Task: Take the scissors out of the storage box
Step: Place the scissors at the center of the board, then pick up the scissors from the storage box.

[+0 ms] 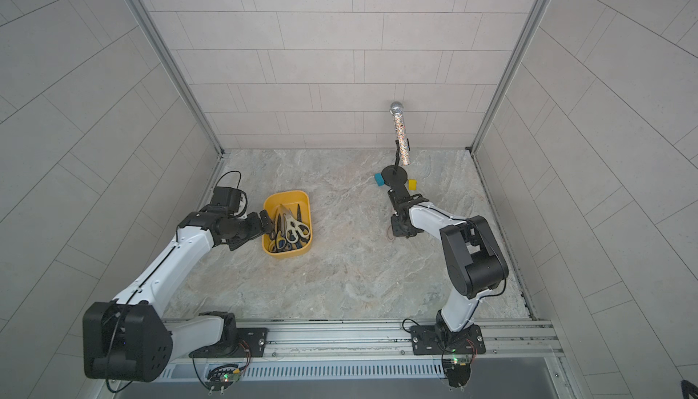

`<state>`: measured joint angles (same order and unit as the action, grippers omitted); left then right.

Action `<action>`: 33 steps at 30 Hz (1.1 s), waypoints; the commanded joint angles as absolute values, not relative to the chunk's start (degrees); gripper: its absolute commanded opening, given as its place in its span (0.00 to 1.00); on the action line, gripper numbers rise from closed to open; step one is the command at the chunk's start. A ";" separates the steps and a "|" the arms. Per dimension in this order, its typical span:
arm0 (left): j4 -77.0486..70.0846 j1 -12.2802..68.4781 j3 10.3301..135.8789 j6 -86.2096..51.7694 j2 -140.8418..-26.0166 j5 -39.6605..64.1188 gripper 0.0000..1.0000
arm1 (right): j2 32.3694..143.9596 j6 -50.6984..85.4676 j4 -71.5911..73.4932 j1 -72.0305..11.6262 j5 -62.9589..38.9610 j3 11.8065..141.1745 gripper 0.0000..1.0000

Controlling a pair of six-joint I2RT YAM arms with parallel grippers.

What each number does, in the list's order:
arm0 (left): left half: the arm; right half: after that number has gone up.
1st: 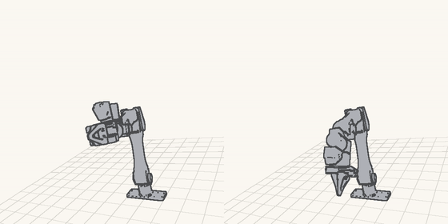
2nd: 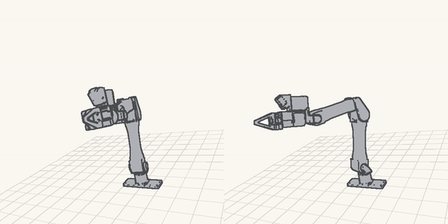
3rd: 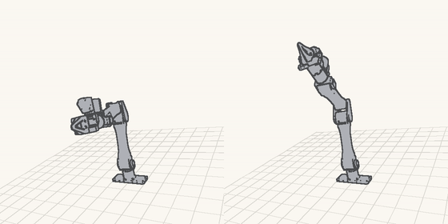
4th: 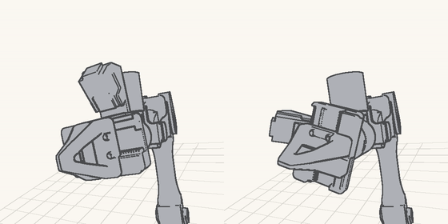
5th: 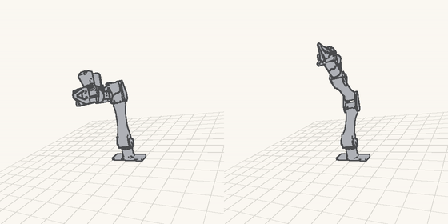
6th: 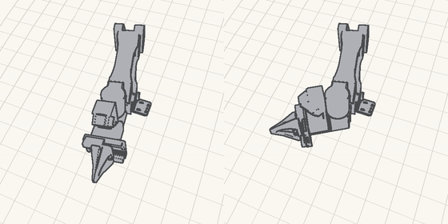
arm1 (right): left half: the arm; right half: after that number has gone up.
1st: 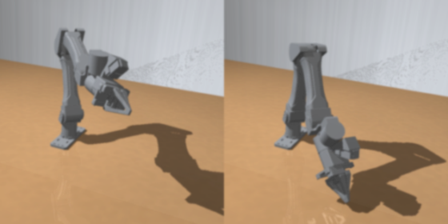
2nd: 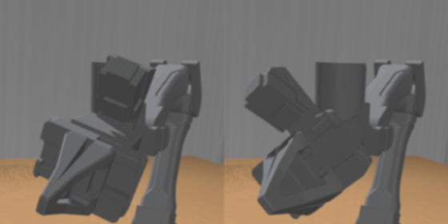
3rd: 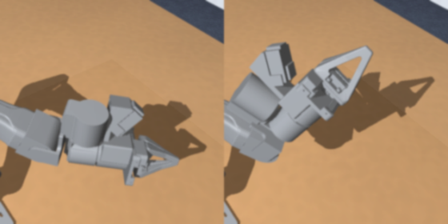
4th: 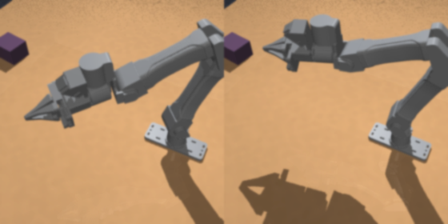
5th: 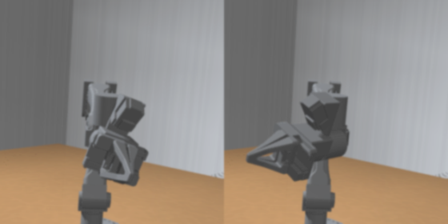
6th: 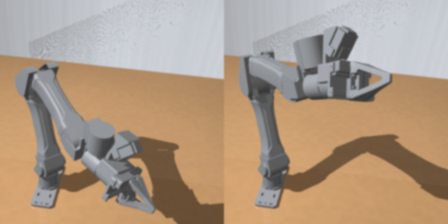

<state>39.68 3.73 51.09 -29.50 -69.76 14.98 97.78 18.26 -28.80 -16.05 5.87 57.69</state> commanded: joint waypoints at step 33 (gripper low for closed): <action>30.64 -6.26 41.63 -32.52 -74.08 22.84 0.99 | 112.26 27.71 -43.80 -47.68 -9.00 97.49 0.36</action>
<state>30.02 -6.11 41.76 -34.44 -75.13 23.18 109.78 26.17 -41.74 -46.72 -7.73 94.32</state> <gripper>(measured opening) 0.993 0.361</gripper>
